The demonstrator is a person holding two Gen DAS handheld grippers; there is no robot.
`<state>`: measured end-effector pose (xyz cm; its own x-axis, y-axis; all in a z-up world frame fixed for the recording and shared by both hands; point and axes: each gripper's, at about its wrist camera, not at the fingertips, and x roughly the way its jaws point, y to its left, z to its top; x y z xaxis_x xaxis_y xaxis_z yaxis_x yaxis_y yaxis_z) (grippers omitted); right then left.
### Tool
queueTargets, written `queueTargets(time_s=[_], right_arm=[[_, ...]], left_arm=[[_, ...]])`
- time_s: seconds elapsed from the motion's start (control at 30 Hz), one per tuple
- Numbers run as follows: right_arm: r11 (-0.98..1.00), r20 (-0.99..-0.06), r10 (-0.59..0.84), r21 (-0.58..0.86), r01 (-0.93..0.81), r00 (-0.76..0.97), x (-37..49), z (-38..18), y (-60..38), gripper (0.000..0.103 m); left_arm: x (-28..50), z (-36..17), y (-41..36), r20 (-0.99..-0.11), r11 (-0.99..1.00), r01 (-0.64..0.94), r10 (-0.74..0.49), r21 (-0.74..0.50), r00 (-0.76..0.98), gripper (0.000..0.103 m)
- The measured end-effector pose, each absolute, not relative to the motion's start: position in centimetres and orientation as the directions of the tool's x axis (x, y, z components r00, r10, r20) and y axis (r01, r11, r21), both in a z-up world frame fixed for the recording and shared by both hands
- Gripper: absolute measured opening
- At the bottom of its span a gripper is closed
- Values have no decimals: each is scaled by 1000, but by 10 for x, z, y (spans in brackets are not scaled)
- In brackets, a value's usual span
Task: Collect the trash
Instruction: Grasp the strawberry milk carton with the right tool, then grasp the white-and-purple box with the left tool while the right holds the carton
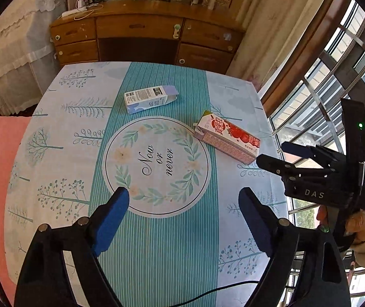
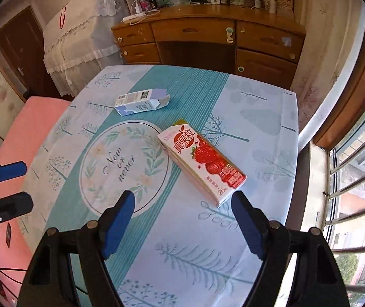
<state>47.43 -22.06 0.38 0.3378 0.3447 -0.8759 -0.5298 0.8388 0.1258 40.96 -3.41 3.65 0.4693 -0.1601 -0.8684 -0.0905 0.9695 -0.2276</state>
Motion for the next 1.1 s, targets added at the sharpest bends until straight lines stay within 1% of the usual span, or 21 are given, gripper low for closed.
queueTargets(time_s=[0.27,0.5,0.53,0.57,0.6,0.73,0.87,1.1], right_arm=[[758,-915,277,21,-652,293,532,-38,-193,78],[659,-944,226,-35,-751,242,548,-67,-168,78],[649,-945,224,-38,-760,239,549,-69,-165,76],[645,-944,228,-37,-763,238,552,-71,-163,69],[649,-944,246,-8,-761,219,555,-71,-163,61],[720,-938,289,81,-689,192,574,-71,-166,60],[793,-925,341,186,-581,169,595,-71,-174,59],[817,-900,410,289,-499,150,604,-74,-174,57]], left_arm=[[453,18,-31,-903,980,-110,-105,-165,416,85],[499,4,-23,-927,995,-50,-63,-88,370,85],[506,2,-22,-930,996,-40,-55,-74,363,85],[512,0,-21,-932,997,-29,-52,-67,358,85],[520,-2,-19,-935,998,-17,-47,-57,352,85],[550,-12,-8,-941,1000,12,-29,-27,338,85],[583,-24,2,-947,999,43,-3,11,320,85],[636,-51,8,-963,984,160,28,73,268,85]])
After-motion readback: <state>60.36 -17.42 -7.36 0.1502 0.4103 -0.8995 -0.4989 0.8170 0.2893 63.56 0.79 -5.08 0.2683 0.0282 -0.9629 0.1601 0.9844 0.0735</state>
